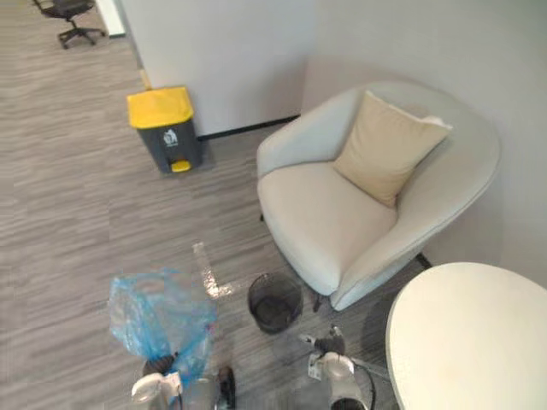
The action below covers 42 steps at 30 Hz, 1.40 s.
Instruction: Gather rubbish on tea table into small bin, then transfer packed bag to large trash can.
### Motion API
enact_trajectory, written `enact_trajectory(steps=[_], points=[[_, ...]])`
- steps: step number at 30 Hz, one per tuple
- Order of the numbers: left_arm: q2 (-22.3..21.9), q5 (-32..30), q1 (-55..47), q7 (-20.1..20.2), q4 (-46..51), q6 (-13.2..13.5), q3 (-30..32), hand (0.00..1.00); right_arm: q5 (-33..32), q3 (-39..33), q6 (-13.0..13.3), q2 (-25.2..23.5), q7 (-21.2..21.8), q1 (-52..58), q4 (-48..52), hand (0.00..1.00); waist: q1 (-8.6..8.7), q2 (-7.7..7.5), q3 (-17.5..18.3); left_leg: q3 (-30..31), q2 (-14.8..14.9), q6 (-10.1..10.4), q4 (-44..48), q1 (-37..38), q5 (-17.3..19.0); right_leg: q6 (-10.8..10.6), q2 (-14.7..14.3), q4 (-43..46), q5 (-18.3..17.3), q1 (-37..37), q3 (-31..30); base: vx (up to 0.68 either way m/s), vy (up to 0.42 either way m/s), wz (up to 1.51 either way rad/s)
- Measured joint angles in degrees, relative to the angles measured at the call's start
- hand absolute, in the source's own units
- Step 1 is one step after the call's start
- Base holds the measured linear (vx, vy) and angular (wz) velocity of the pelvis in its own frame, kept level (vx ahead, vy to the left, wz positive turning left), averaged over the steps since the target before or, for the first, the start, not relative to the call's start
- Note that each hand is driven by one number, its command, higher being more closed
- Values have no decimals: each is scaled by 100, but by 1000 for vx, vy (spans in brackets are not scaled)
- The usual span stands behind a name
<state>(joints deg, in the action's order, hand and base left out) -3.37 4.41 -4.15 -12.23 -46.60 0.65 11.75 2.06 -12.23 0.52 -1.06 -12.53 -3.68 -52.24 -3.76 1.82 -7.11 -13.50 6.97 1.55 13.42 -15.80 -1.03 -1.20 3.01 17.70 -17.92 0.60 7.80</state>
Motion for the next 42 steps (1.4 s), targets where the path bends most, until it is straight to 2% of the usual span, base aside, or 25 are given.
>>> enact_trajectory(steps=[2, 4, 6, 8, 10, 11, 12, 13, 14, 16, 18, 21, 23, 26, 30, 31, 32, 33, 34, 36, 37, 38, 40, 41, 42], points=[[0, 24, -29, 2, -1, -4, 10, 100, -1, 4, -53, -58, -34, 77, -19, 0, 38, -55, -39, -274, 90, 98, -475, 156, -89, 158, 8, -28, 128, -113, 242, -295, -165, 54], [-3, 21, -60, 4, -11, -14, 7, 100, -1, -32, -52, -1, -106, 85, -30, 0, 45, -30, -21, -485, 197, 73, -1, 242, -46, 311, 50, -9, 269, -261, 407, -219, -88, 28], [-3, 17, -57, 5, -28, -15, 7, 100, 1, -116, -51, 17, -112, 86, -40, 0, 57, -63, -37, -485, 138, 62, 401, 445, 302, 309, 153, -19, 368, -311, 484, -154, 2, 37], [1, 10, 3, 14, -203, -22, -30, 100, 0, -238, -49, 55, -107, 100, -119, 0, 74, -57, -23, -655, 140, 157, 575, 715, 688, 303, 299, -177, 591, -394, 789, -161, 74, 59], [14, -81, 73, 20, -406, -38, -118, 100, -5, -452, -50, 110, -108, 119, -295, 0, 178, -47, -7, -873, 83, 209, 337, 1107, 842, 151, 451, -369, 747, -371, 1065, -132, 137, 87], [12, -102, 73, 29, -493, -43, -218, 100, -40, -576, -52, 141, -114, 163, -310, 0, 217, 40, 44, -945, 12, 318, -363, 1447, 798, 45, 444, -525, 862, -380, 1161, -100, 180, 79], [34, -108, 72, 36, -567, -45, -257, 100, -56, -624, -52, 163, -114, 174, -318, 0, 246, 118, 90, -900, -93, 325, -898, 1593, 729, -28, 409, -646, 975, -385, 1174, -71, 215, 50], [124, -161, 76, 33, -619, -54, -275, 100, -91, -674, -57, 116, -111, 183, -336, 0, 244, 42, 102, -862, -231, 250, -1288, 1651, 470, -70, 430, -891, 1187, -373, 1172, -68, 212, 22], [270, -221, 67, 35, -647, -57, -319, 100, -94, -674, -57, 29, -110, 185, -372, 0, 240, -52, 99, -850, -330, 187, -1468, 1689, 376, -138, 432, -1123, 1334, -301, 1160, -83, 223, 13], [440, -271, 39, 38, -752, -69, -407, 100, -94, -676, -58, -37, -112, 236, -381, 0, 240, -152, 111, -827, -439, 143, -1493, 1722, 350, -224, 492, -1307, 1478, -197, 1158, -65, 155, 3], [523, -320, -9, 41, -812, -96, -436, 100, -91, -679, -57, -27, -116, 303, -382, 0, 250, -182, 119, -784, -585, 52, -1653, 1883, 293, -313, 578, -1413, 1564, -49, 1153, -56, 155, 4], [560, -326, -60, 53, -882, -95, -436, 100, -91, -678, -56, -30, -112, 286, -388, 0, 245, -186, 122, -763, -717, -82, -1901, 1987, 189, -373, 640, -1426, 1617, -57, 1125, -50, 107, 1], [594, -337, -82, 124, -928, -94, -438, 100, -90, -680, -56, -31, -111, 267, -405, 0, 236, -204, 116, -742, -766, -102, -1933, 1981, 172, -398, 676, -1447, 1630, -65, 1121, -26, 70, 1], [608, -390, -92, 126, -929, -86, -413, 100, -84, -692, -51, -20, -110, 209, -455, 0, 231, -246, 92, -704, -889, -162, -1934, 1956, 291, -542, 815, -1269, 1417, -160, 1164, 6, 82, 8], [669, -411, -94, 124, -915, -80, -383, 100, -81, -809, -68, 4, -108, 222, -505, 0, 237, -426, 89, -408, -1240, -363, -1868, 1925, 570, -940, 1397, -320, 814, -385, 1257, 104, 99, 41], [660, -412, -52, 122, -918, -71, -382, 100, -82, -838, -68, 32, -103, 231, -502, 0, 238, -454, 52, -221, -1332, -487, -1823, 1993, 706, -864, 1546, 222, 904, -463, 1125, 236, 112, 52], [643, -416, -53, 119, -925, -82, -384, 100, -81, -832, -70, 92, -99, 242, -501, 0, 246, -420, 43, -59, -1339, -582, -1728, 2010, 790, -752, 1632, 931, 994, -738, 918, 207, 113, 64], [641, -416, -31, 123, -938, -86, -386, 100, -82, -831, -77, 70, -97, 265, -521, 0, 314, -294, 7, 170, -1215, -647, -1481, 2099, 951, -507, 1561, 1766, 1083, -1136, 592, 262, 112, 72], [644, -413, -31, 120, -947, -93, -382, 100, -83, -833, -79, 79, -88, 257, -508, 0, 370, -175, -28, 304, -985, -664, -1253, 2122, 1134, -475, 1229, 1866, 729, -1296, 405, 287, 107, 66], [712, -414, -18, 119, -962, -94, -381, 100, -85, -826, -73, 98, -90, 196, -508, 0, 345, -154, -58, 456, -797, -617, -1113, 2237, 1262, -415, 821, 1837, 485, -1623, 437, 323, 83, 39], [765, -414, 5, 119, -991, -99, -377, 100, -85, -826, -72, 87, -90, 191, -508, 0, 343, -207, -66, 541, -766, -616, -1106, 2343, 1296, -378, 669, 1756, 466, -1769, 455, 417, 51, 61], [795, -413, 58, 120, -1010, -101, -381, 100, -85, -838, -63, 91, -94, 235, -506, 0, 384, -271, -87, 714, -760, -558, -1130, 2539, 1370, -342, 429, 1512, 494, -1983, 461, 469, 3, 70], [759, -411, 100, 122, -999, -98, -374, 100, -110, -953, -56, 71, -88, 344, -493, 0, 404, -279, -84, 959, -774, -422, -1131, 2767, 1451, -224, 116, 1118, 709, -2154, 388, 565, -34, 87], [714, -412, 89, 124, -992, -98, -317, 100, -105, -1065, -53, 58, -95, 378, -490, 0, 441, -288, -79, 1140, -801, -270, -1057, 2939, 1541, 133, -58, 895, 943, -2168, 464, 569, -63, 99], [671, -414, 58, 125, -962, -97, -217, 100, -104, -1083, -55, 40, -96, 429, -488, 0, 464, -350, -33, 1225, -875, -180, -939, 3018, 1594, 296, -116, 729, 1210, -2143, 552, 723, -101, 97]])
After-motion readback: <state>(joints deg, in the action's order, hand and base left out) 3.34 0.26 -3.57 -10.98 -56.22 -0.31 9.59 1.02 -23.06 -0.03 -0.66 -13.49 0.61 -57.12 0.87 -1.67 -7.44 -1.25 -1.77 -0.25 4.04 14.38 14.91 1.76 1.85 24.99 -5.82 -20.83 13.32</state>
